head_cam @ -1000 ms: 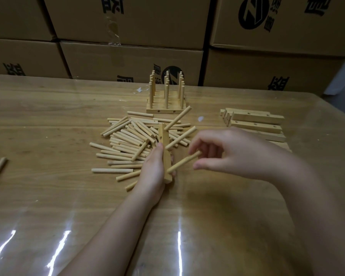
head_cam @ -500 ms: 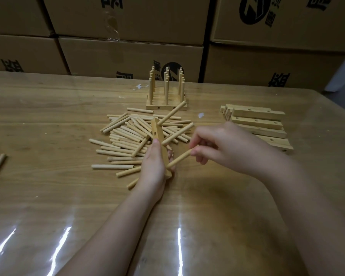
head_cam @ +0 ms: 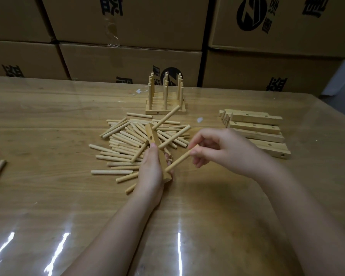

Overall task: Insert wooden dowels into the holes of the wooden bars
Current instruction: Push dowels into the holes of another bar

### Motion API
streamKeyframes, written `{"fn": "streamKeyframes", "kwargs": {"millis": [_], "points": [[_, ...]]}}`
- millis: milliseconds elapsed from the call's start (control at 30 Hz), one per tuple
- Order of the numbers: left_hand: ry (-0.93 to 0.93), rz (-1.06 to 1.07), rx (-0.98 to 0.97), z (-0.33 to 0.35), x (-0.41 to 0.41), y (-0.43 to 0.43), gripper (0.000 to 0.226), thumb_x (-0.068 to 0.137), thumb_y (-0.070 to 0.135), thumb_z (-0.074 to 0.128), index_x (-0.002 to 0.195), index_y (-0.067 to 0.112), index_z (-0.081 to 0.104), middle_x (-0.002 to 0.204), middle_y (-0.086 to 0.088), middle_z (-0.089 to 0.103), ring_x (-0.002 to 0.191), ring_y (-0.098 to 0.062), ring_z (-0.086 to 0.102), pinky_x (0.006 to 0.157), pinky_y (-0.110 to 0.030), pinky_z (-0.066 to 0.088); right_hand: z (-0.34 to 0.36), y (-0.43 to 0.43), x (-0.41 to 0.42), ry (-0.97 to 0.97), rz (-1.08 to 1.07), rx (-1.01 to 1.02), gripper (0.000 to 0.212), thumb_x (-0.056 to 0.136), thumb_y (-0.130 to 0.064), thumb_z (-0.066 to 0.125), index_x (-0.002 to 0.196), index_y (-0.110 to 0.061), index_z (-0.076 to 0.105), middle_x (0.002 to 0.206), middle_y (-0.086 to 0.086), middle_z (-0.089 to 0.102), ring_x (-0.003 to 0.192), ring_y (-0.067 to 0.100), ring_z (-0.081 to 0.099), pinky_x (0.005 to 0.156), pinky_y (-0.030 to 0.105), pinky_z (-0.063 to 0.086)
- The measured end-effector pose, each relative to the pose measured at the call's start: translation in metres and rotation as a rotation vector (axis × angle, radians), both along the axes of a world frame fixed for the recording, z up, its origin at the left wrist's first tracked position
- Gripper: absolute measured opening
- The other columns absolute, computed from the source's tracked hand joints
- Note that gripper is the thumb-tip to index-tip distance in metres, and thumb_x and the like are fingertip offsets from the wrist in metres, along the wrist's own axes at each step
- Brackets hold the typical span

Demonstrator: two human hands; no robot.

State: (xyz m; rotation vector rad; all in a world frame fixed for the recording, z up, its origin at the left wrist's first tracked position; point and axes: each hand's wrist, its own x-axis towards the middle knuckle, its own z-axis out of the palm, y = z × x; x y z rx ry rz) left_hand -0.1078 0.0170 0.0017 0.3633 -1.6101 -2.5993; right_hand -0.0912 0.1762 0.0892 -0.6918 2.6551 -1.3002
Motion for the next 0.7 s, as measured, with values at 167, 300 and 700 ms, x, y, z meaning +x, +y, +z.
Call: {"fn": "streamKeyframes", "kwargs": {"millis": [167,300,700], "points": [[0.034,-0.066,0.152,0.001,0.000,-0.007,0.026,0.100,0.036,0.040,0.096,0.017,0.057,0.068,0.002,0.057,0.059,-0.012,0.054,0.053,-0.027,0.047,-0.025,-0.011,-0.008,-0.207,-0.061,-0.245,0.019,0.085,-0.023,0.064,0.103,-0.018,0.058,0.079,-0.002,0.072,0.074,0.013,0.070,0.064,0.021,0.055],[0.079,-0.128,0.310,0.003,-0.003,-0.009,0.022,0.099,0.034,0.040,0.106,0.018,0.052,0.084,-0.003,0.060,0.081,-0.023,0.060,0.076,-0.043,0.054,-0.043,-0.020,-0.011,-0.413,-0.098,-0.516,0.051,0.068,-0.032,0.070,0.114,-0.018,0.051,0.087,0.000,0.073,0.078,0.018,0.070,0.067,0.025,0.057],[0.154,-0.170,0.232,-0.001,-0.003,-0.007,0.008,0.095,0.012,0.050,0.103,0.011,0.048,0.092,-0.011,0.066,0.087,-0.022,0.069,0.080,-0.030,0.057,-0.065,-0.011,-0.020,-0.215,-0.323,-0.400,0.017,0.080,-0.020,0.071,0.096,-0.025,0.068,0.088,-0.005,0.072,0.086,0.007,0.067,0.080,0.020,0.051]]}}
